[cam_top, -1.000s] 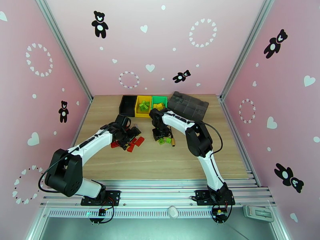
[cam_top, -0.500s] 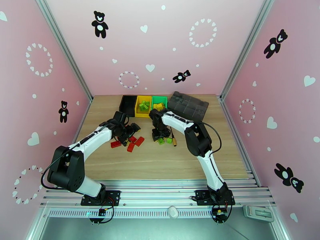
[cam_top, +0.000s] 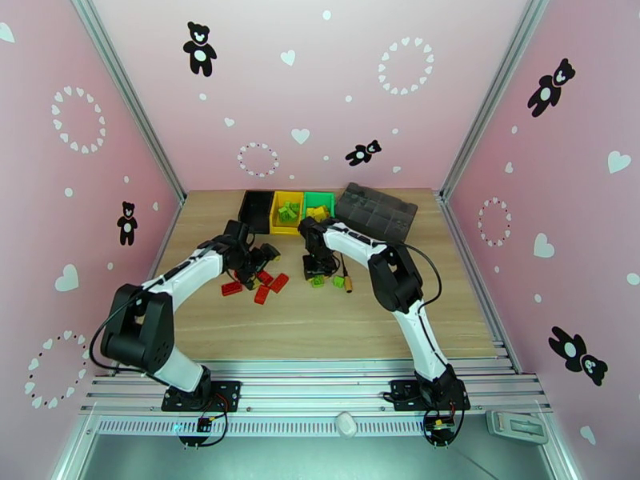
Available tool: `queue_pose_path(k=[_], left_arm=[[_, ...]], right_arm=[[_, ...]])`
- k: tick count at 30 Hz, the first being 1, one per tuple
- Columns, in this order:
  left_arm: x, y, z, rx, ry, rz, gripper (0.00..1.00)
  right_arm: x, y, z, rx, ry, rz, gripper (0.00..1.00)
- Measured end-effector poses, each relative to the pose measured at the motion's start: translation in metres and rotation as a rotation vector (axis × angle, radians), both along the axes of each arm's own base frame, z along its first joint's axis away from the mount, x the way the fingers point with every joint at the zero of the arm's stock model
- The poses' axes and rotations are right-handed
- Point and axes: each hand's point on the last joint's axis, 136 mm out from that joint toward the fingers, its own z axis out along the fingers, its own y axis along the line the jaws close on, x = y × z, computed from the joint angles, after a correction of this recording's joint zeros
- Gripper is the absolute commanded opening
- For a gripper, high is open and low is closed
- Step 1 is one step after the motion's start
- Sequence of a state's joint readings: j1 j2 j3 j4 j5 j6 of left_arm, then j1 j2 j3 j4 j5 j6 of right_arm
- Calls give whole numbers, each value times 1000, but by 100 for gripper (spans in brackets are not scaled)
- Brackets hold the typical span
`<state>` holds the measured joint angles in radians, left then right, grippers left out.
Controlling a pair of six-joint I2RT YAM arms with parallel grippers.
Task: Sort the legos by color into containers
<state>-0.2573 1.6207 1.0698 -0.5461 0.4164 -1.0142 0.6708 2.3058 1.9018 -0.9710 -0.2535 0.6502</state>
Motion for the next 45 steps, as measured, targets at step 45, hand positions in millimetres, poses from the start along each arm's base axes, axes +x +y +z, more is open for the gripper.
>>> queue_pose_path(k=[45], left_arm=[[95,20,81,-79,-233,70,91]], right_arm=[[170,59,139,605,-212,-397,63]])
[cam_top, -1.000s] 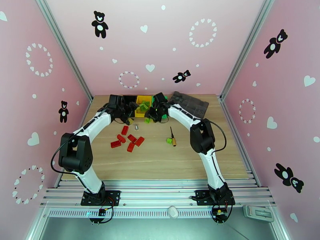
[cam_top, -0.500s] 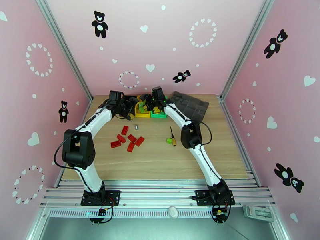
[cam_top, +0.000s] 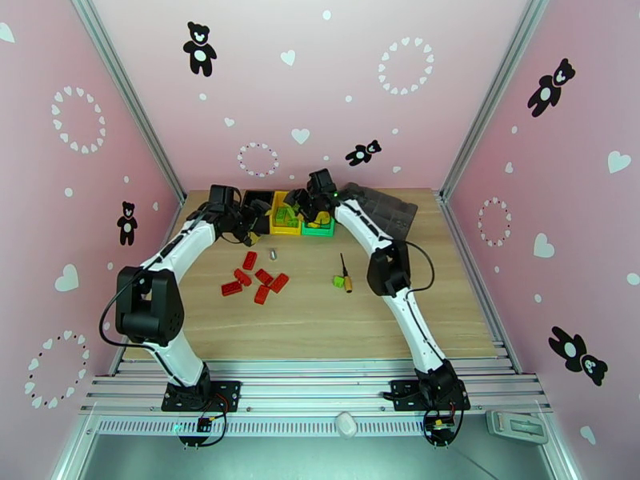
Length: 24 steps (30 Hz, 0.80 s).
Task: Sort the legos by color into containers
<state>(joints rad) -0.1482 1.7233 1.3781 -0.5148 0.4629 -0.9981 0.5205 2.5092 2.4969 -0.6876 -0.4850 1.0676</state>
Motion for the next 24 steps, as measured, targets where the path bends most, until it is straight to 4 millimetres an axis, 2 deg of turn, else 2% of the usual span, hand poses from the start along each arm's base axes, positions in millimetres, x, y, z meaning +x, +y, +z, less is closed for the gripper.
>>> queue_pose_path(k=[4,7,10,17,20,24], left_arm=[[-26,-12,-16,60,30,-52,91],[-48,-24,-32,101,63,-88,91],[-69,-35,-49,139,101,-125,91],[-103,-57,-80,194,171,-176,90],[-108,-60,-84,198,185,-172,90],[-104,-60,-83,199,172,-155,90]], right_arm=[[-41,-28,22,-121,-38,99,61],[-70,-53,19,-236,-39,163,60],[-96,-80,-6,-373,8,220,61],[-156,-134,-87,-620,239,319,62],[-175,-148,-101,-664,299,331,62],[-189,-153,-103,-689,317,342,60]])
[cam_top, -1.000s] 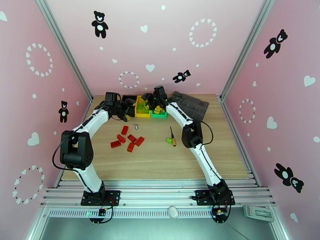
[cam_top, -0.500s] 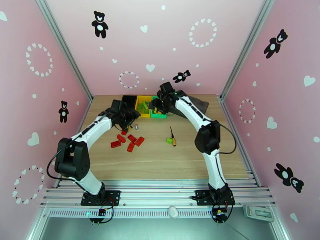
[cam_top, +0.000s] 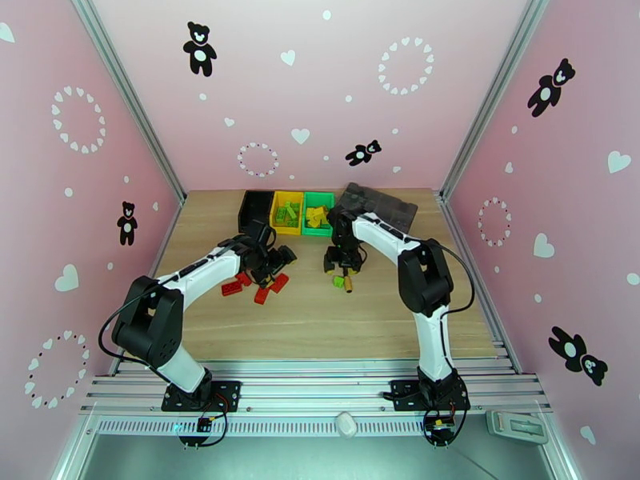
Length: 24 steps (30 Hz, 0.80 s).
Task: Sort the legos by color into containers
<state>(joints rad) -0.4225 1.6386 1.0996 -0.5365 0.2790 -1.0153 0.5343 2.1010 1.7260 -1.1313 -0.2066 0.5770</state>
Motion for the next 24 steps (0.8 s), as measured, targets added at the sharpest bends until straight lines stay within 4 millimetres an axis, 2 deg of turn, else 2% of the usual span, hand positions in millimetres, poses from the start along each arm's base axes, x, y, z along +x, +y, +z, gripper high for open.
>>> queue_pose_path(k=[8,14,24], left_arm=[[2,0,1,2,-5,9,90],[3,2,3,7,-12,18,90],[2,4,7,8,-26,22,90]], right_arm=[[-8,6,-1,-20,-10,34,57],[-9,4,-2,-46,-18,37,61],[-9,2,-5,-60,-19,36,59]])
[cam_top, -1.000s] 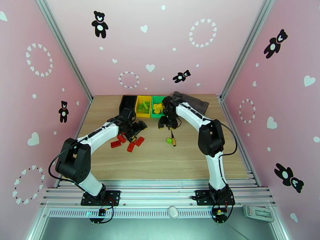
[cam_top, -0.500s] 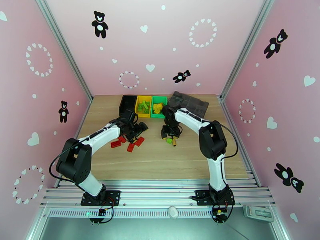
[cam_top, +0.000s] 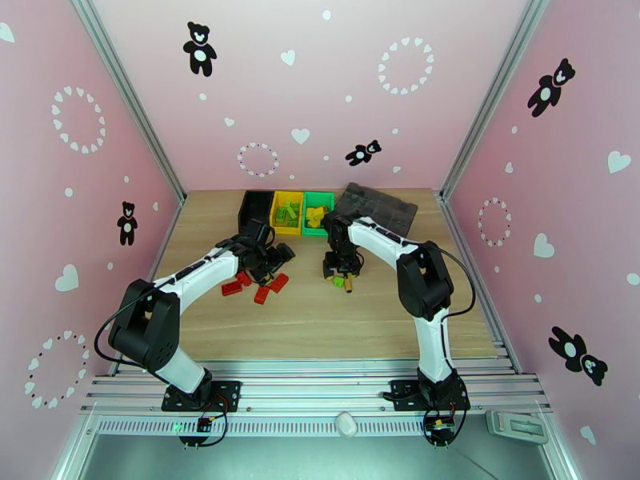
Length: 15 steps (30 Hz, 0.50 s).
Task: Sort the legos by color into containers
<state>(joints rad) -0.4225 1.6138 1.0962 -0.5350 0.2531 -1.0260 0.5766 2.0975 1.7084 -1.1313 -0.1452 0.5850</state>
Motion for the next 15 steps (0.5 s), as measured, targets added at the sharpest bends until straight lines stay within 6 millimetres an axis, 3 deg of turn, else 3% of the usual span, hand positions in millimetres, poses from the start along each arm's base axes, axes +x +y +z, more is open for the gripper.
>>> queue_pose_path(k=[15], left_arm=[[0,0,0,0,-1,0,90]], right_arm=[[-4,2,-15,-24,32,4,55]])
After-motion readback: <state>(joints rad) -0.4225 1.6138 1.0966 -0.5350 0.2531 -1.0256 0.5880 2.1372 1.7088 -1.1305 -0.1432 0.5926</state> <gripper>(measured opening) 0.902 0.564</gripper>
